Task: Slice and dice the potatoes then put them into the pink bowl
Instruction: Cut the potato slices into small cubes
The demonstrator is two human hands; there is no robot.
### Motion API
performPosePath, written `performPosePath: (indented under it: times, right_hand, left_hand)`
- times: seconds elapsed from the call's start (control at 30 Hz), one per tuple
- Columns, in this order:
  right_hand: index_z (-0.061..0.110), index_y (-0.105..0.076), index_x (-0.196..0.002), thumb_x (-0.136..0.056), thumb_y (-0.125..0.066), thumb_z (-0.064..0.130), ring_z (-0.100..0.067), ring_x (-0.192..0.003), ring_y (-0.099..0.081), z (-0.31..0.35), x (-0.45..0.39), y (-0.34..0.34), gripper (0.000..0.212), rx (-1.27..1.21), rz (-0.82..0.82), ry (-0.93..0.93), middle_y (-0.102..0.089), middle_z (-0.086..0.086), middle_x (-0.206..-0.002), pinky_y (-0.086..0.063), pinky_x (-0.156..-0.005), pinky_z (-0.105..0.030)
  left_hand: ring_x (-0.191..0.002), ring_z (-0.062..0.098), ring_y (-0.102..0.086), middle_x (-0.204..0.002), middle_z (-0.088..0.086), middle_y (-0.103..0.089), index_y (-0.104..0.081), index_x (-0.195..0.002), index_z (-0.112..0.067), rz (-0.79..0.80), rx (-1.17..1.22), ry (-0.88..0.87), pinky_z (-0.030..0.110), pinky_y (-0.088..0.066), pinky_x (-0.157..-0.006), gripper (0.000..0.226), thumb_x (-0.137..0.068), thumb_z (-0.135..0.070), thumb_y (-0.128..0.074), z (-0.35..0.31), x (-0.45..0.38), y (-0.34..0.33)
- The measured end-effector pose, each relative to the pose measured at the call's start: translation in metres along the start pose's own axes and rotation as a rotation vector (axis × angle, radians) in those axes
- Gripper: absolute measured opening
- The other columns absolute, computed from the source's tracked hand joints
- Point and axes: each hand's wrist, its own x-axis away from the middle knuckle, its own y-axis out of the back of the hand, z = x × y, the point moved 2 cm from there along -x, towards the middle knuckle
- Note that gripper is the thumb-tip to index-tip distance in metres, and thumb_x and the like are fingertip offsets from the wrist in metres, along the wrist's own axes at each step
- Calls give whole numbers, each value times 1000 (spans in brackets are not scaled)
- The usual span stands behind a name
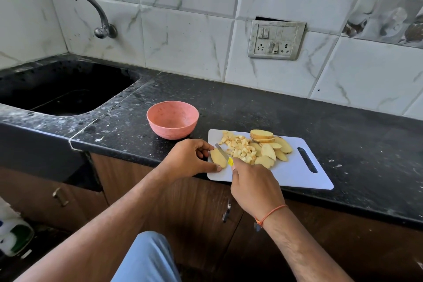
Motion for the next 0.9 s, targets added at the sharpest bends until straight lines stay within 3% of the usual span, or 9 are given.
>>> performPosePath:
  times: [0.23, 0.47, 0.67, 0.9]
  right_hand:
    - [24, -46, -148, -108, -45, 26, -18, -84, -65, 1, 10, -4, 40, 67, 52, 7, -69, -2, -93, -58, -69, -34]
    - [26, -41, -147, -110, -43, 30, -11, -70, -56, -3, 42, 5, 38, 72, 83, -1, -55, 6, -79, -39, -55, -24]
    - [28, -39, -149, -111, -37, 33, -10, -72, -62, -8, 68, 16, 39, 71, 97, -31, -62, 6, -84, -54, -60, -24]
    - [33, -40, -151, -111, -32, 38, -9, -61, -55, -10, 71, 25, 41, -23, 8, -61, -52, 11, -70, -36, -48, -23]
  left_hand:
    - [-83, 4, -65, -95, -16, -71, -75, -118, -32, -38, -12, 2, 14, -50, -65, 60, -66, -52, -98, -3, 4, -1]
    - [-84, 5, -66, -95, -14, -71, -75, -118, -31, -46, -19, 4, 14, -54, -69, 60, -67, -51, -98, -5, 6, -1]
    - [-85, 5, -65, -97, -14, -70, -74, -121, -28, -11, -25, 23, 16, -52, -70, 64, -66, -51, -98, -6, 3, 0]
    - [-93, 4, -67, -101, -15, -71, -73, -117, -31, 27, -1, 39, 15, -53, -76, 68, -59, -53, -100, -5, 1, 5]
